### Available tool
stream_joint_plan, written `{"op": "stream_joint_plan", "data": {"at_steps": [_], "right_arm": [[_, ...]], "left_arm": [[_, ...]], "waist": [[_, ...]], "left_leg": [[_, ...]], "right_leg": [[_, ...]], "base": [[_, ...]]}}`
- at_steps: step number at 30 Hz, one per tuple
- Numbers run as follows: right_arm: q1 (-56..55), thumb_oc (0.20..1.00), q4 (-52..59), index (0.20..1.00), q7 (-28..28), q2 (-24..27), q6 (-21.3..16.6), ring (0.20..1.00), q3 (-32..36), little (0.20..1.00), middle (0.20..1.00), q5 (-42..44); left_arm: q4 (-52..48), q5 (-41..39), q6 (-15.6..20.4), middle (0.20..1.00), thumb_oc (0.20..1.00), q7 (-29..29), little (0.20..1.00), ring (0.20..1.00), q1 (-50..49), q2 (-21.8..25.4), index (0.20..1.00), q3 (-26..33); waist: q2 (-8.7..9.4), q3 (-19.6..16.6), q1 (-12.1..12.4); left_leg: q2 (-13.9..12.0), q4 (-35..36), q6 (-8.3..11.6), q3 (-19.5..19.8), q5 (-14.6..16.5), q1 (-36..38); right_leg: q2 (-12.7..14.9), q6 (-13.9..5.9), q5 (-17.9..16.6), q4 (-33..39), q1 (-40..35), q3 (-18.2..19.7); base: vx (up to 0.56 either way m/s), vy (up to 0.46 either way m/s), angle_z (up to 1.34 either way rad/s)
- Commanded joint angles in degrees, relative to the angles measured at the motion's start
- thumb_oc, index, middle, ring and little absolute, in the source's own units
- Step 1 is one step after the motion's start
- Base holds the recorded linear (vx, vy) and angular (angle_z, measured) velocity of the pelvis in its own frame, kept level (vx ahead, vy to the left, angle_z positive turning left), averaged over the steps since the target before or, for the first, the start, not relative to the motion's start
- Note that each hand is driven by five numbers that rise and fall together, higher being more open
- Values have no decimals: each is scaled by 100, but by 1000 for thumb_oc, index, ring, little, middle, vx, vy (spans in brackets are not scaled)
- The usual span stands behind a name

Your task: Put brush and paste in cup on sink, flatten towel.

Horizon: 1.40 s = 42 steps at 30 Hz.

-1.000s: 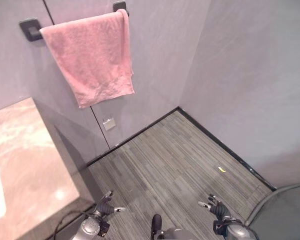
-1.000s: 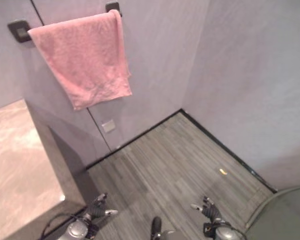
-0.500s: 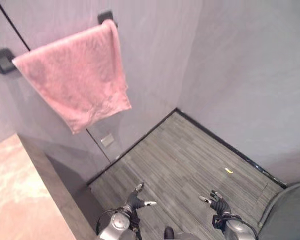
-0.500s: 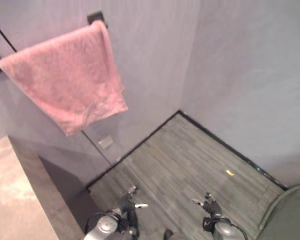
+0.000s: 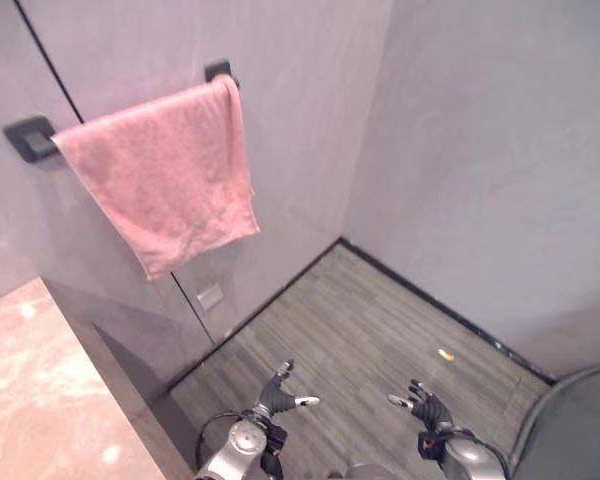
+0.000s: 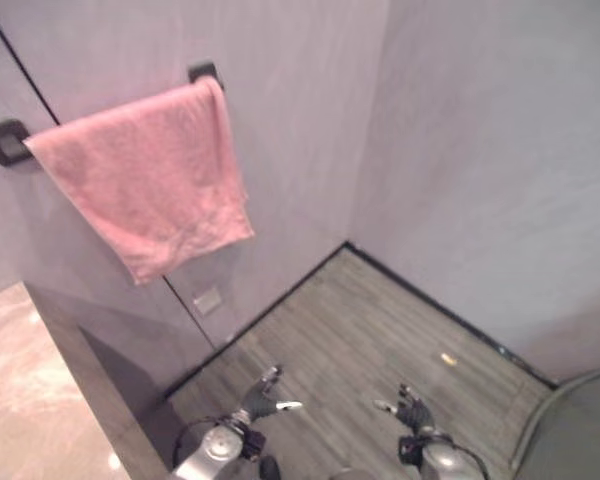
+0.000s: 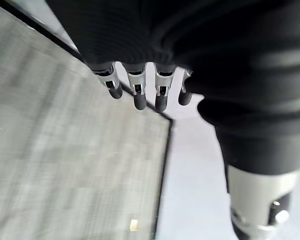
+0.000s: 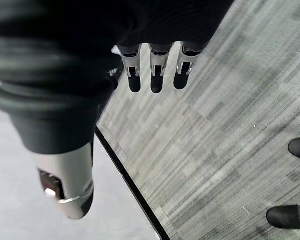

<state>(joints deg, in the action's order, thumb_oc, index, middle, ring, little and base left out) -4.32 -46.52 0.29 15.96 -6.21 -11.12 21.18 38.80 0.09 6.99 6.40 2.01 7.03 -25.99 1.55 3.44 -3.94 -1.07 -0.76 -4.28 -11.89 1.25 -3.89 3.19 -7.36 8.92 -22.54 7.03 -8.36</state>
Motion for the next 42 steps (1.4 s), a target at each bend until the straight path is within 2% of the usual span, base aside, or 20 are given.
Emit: {"op": "stream_joint_plan", "data": {"at_steps": [1, 2, 3, 6, 7, 8, 9, 12, 14, 17, 20, 23, 26, 28, 31, 33, 35, 36, 41, 42], "right_arm": [[-91, 1000, 373, 1000, -81, 128, -161, 1000, 54, 1000, 1000, 87], [-85, 1000, 370, 1000, -95, 131, -164, 1000, 53, 1000, 1000, 82], [-34, 1000, 369, 1000, -139, 125, -160, 1000, 46, 1000, 1000, 50], [-22, 1000, 360, 1000, -148, 132, -155, 1000, 45, 1000, 1000, 31], [15, 1000, 299, 1000, -157, 132, -149, 1000, 38, 1000, 1000, 12], [9, 1000, 270, 1000, -140, 100, -129, 1000, 30, 1000, 1000, 23], [-1, 1000, 252, 1000, -135, 104, -119, 1000, 32, 1000, 1000, 21], [-8, 1000, 218, 1000, -87, 113, -101, 1000, -18, 1000, 1000, 41], [76, 1000, 94, 1000, -85, 155, -110, 1000, -63, 1000, 1000, 38], [138, 1000, 175, 1000, -14, 276, -132, 1000, -152, 1000, 1000, 70], [149, 1000, 215, 1000, -26, 367, -132, 1000, -194, 1000, 1000, 32], [21, 1000, 401, 1000, 61, 499, -161, 1000, -214, 1000, 1000, 88], [-48, 1000, 455, 1000, 80, 527, -182, 1000, -196, 1000, 1000, 142], [-40, 1000, 395, 1000, 90, 531, -178, 1000, -199, 1000, 1000, 153], [-84, 1000, 453, 1000, 112, 558, -172, 1000, -207, 1000, 1000, 92], [-79, 1000, 495, 1000, 109, 571, -178, 1000, -260, 1000, 1000, 17], [-39, 1000, 492, 1000, 91, 569, -203, 1000, -280, 1000, 1000, -52], [-36, 1000, 506, 1000, 105, 582, -198, 1000, -275, 1000, 1000, -60], [-61, 1000, 532, 1000, 129, 408, -113, 1000, -194, 1000, 1000, -110], [-60, 1000, 533, 1000, 129, 407, -113, 1000, -193, 1000, 1000, -110]], "left_arm": [[163, 36, 164, 1000, 1000, 91, 1000, 1000, 77, 1532, 1000, 520], [182, 22, 165, 1000, 1000, 94, 1000, 1000, 90, 1529, 1000, 523], [307, -7, 159, 1000, 1000, 134, 1000, 1000, 152, 1502, 1000, 537], [354, -11, 170, 1000, 1000, 155, 1000, 1000, 176, 1491, 1000, 546], [421, -13, 179, 1000, 1000, 177, 1000, 1000, 211, 1478, 1000, 537], [490, -39, 174, 1000, 1000, 205, 1000, 1000, 212, 1467, 1000, 547], [538, -61, 176, 1000, 1000, 224, 1000, 1000, 202, 1468, 1000, 557], [634, -106, 161, 1000, 1000, 211, 1000, 1000, 196, 1458, 1000, 609], [853, -180, 164, 1000, 1000, 250, 1000, 1000, 238, 1431, 1000, 629], [1014, -312, 148, 1000, 1000, 269, 1000, 1000, 278, 1399, 1000, 701], [1068, -350, 149, 1000, 1000, 256, 1000, 1000, 330, 1387, 1000, 705], [1044, -480, 170, 1000, 1000, 250, 1000, 1000, 376, 1396, 1000, 784], [991, -545, 166, 1000, 1000, 272, 1000, 1000, 399, 1405, 1000, 822], [1033, -623, 182, 1000, 1000, 288, 1000, 1000, 488, 1384, 1000, 836], [989, -595, 203, 1000, 1000, 315, 1000, 1000, 475, 1389, 1000, 848], [980, -585, 206, 1000, 1000, 338, 1000, 1000, 435, 1421, 1000, 873], [960, -590, 221, 1000, 1000, 377, 1000, 1000, 406, 1433, 1000, 899], [914, -599, 220, 1000, 1000, 362, 1000, 1000, 393, 1445, 1000, 909], [897, -526, 194, 1000, 1000, 308, 1000, 1000, 308, 1540, 1000, 921], [897, -526, 194, 1000, 1000, 308, 1000, 1000, 310, 1540, 1000, 921]], "waist": [[8, 104, -80], [9, 123, -80], [26, 166, -98], [30, 200, -126], [53, 215, -135], [128, 192, -162], [163, 161, -184], [284, -23, -119], [277, -118, -130], [234, -156, -112], [230, -160, -128], [249, -66, -110], [282, 45, -130], [293, 166, -61], [269, 172, -58], [227, 173, 51], [118, 183, 120], [109, 186, 136], [165, 93, 117], [160, 80, 124]], "left_leg": [[158, 213, 369, 149, -28, 573], [142, 183, 380, 176, -4, 587], [79, 139, 438, 204, 84, 694], [47, 125, 470, 233, 138, 769], [29, 117, 511, 284, 190, 836], [2, 127, 587, 395, 273, 962], [-25, 167, 610, 458, 298, 1045], [-177, 175, 695, 521, 386, 1182], [-370, 137, 782, 610, 320, 1237], [-664, -138, 952, 708, 37, 1137], [-765, -342, 1043, 729, -97, 995], [-864, -1168, 1195, 690, -634, 600], [-913, -1661, 1207, 517, -789, 291], [-628, -1239, 1063, 350, -550, -174], [-623, -605, 998, -131, -469, -630], [-660, -222, 1035, -72, -767, -866], [-910, 249, 1189, -130, -1334, -1067], [-980, 289, 1207, -209, -1402, -1058], [-665, -254, 928, -338, -853, -906], [-674, -254, 928, -343, -859, -923]], "right_leg": [[436, -228, -1603, 758, 704, 43], [559, -253, -1727, 882, 749, -11], [945, -386, -2077, 1353, 901, -102], [1044, -432, -2188, 1564, 837, -141], [1166, -501, -2350, 1742, 862, -98], [1227, -598, -2523, 1900, 821, 167], [1142, -637, -2527, 1879, 812, 336], [853, -517, -2055, 1857, 625, 176], [560, -393, -1849, 1790, 553, 168], [268, -205, -1588, 1731, 478, -36], [155, -118, -1498, 1771, 435, -98], [-30, 99, -1365, 1932, 246, -164], [-18, 191, -1297, 2015, 117, -273], [56, 146, -1250, 2154, -43, -339], [175, 67, -1164, 2201, -151, -401], [149, 37, -1072, 2252, -307, -365], [161, -25, -974, 2251, -515, -320], [207, -53, -949, 2237, -598, -294], [606, -227, -818, 1787, -765, -97], [598, -224, -830, 1791, -746, -91]], "base": [[141, 57, 11], [256, -33, 60], [143, -110, 48], [133, -86, -29], [248, -162, 34], [336, -208, 43], [351, -208, 49], [270, -206, 46], [277, -246, 24], [234, -249, 5], [146, -168, 18], [227, -226, 22], [125, -109, 29], [161, -2, 24], [194, 97, 35], [300, 171, -5], [335, 267, -30], [253, 251, -31], [210, 287, -51], [202, 370, -24]]}}
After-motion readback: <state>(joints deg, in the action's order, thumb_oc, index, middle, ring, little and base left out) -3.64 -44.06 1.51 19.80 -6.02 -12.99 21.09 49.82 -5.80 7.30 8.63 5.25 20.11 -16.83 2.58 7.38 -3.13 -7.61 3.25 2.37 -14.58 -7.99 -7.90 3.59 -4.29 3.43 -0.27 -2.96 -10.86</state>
